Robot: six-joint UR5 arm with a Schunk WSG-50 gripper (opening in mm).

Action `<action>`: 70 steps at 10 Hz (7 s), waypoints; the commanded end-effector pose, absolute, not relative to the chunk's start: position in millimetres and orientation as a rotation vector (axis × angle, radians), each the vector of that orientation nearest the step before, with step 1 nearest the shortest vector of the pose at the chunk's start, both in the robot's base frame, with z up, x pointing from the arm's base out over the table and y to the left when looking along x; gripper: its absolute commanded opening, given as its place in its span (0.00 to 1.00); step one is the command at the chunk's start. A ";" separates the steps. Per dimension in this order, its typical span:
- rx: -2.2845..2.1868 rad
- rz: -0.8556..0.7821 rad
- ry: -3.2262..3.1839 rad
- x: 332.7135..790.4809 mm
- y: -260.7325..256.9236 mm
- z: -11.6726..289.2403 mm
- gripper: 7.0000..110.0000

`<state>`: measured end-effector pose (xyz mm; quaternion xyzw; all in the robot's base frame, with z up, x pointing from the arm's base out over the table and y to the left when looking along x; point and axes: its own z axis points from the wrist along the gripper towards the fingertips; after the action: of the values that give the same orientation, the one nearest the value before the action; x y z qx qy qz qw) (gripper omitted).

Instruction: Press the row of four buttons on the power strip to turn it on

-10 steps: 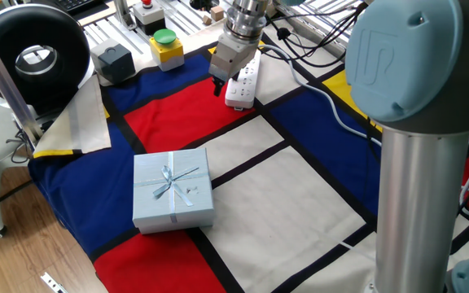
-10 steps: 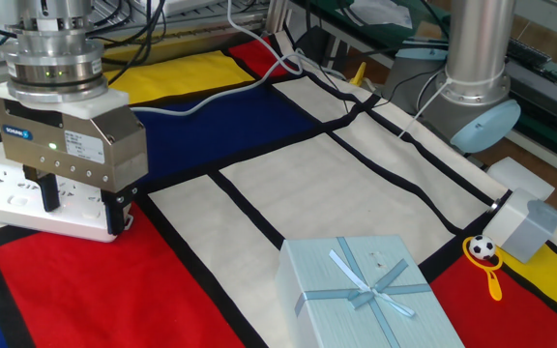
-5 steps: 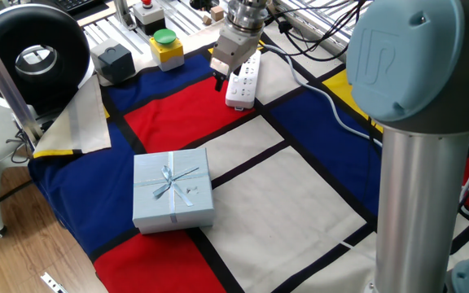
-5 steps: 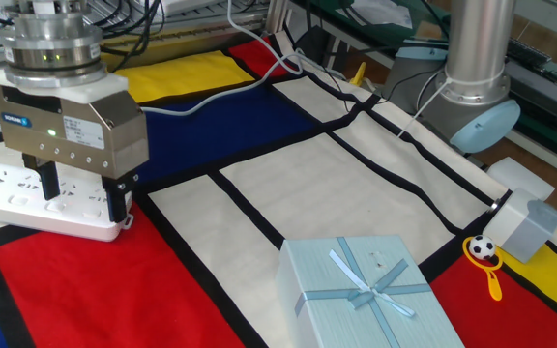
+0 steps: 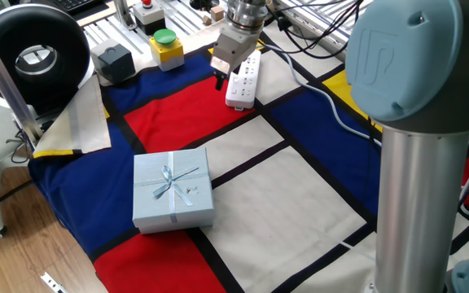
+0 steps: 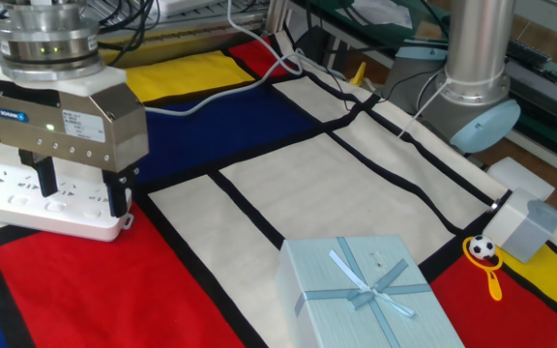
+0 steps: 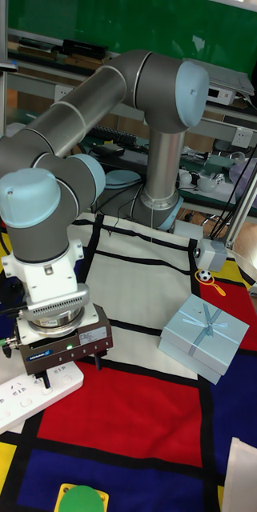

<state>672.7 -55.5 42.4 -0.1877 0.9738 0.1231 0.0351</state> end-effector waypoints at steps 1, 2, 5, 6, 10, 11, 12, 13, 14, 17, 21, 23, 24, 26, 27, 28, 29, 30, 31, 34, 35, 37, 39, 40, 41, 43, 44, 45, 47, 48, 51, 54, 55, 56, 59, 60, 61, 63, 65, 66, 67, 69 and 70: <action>-0.564 0.352 2.996 674.7 -60.8 43.4 0.79; -0.561 0.326 2.998 675.9 -64.9 42.5 0.79; -0.576 0.340 2.983 671.1 -47.7 46.3 0.79; -0.586 0.334 2.985 662.6 -37.8 50.1 0.79; -0.575 0.327 2.976 639.0 -12.4 39.6 0.79; -0.577 0.322 2.975 639.1 -12.0 37.5 0.79; -0.585 0.332 2.974 638.5 -10.6 37.1 0.79; -0.582 0.332 2.975 638.7 -10.3 36.4 0.79; -0.579 0.319 2.980 638.8 -13.2 34.1 0.79; -0.581 0.316 2.979 643.2 -21.4 29.1 0.79; -0.580 0.317 2.974 647.8 -20.0 22.8 0.79; -0.574 0.326 2.973 648.0 -17.4 24.1 0.79; -0.574 0.328 2.973 647.9 -16.7 24.0 0.79; -0.570 0.331 2.973 647.1 -15.2 23.3 0.79; -0.570 0.331 2.975 646.5 -15.2 23.5 0.79; -0.571 0.332 2.978 645.4 -15.3 24.0 0.79; -0.568 0.334 2.981 643.6 -15.5 25.8 0.79; -0.566 0.335 2.985 641.7 -15.7 28.1 0.79; -0.567 0.336 2.988 640.4 -15.8 28.9 0.79; -0.568 0.327 2.990 640.5 -19.1 24.9 0.79; -0.568 0.325 2.990 640.6 -19.5 24.7 0.79; -0.568 0.327 2.990 641.2 -18.8 22.9 0.79; -0.567 0.326 2.987 642.1 -18.1 21.3 0.79; -0.567 0.328 2.986 642.2 -17.7 21.1 0.79; -0.567 0.326 2.987 642.4 -18.1 20.5 0.79; -0.567 0.326 2.987 642.4 -18.5 20.0 0.79; -0.568 0.322 2.989 642.0 -19.3 19.6 0.79; -0.566 0.322 2.990 642.1 -19.2 19.4 0.79; -0.563 0.322 2.989 643.4 -17.5 17.3 0.79; -0.563 0.322 2.990 642.5 -17.4 19.6 0.79; -0.577 0.345 3.013 638.1 -21.9 46.1 0.79; -0.566 0.317 3.019 653.4 -18.8 62.7 0.79; -0.529 0.318 3.028 662.8 -14.8 83.6 0.79; -0.452 0.307 3.027 673.7 -10.0 99.7 0.57; -0.385 0.296 2.988 687.3 -5.0 109.8 0.57; -0.372 0.247 2.982 690.9 -12.2 109.6 0.57; -0.320 0.184 2.991 692.4 -22.5 109.2 0.57; -0.203 0.070 2.963 698.8 -40.4 116.3 0.15; -0.123 0.078 2.934 703.8 -40.6 121.8 0.00; -0.099 0.086 2.920 706.5 -39.3 123.7 0.00; -0.083 0.083 2.922 705.7 -40.1 124.1 0.00; -0.073 0.085 2.929 704.8 -38.9 122.4 0.00; -0.071 0.079 2.937 702.9 -40.0 121.9 0.00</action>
<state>702.3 -39.7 119.5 -0.0391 0.9940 0.0249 0.0987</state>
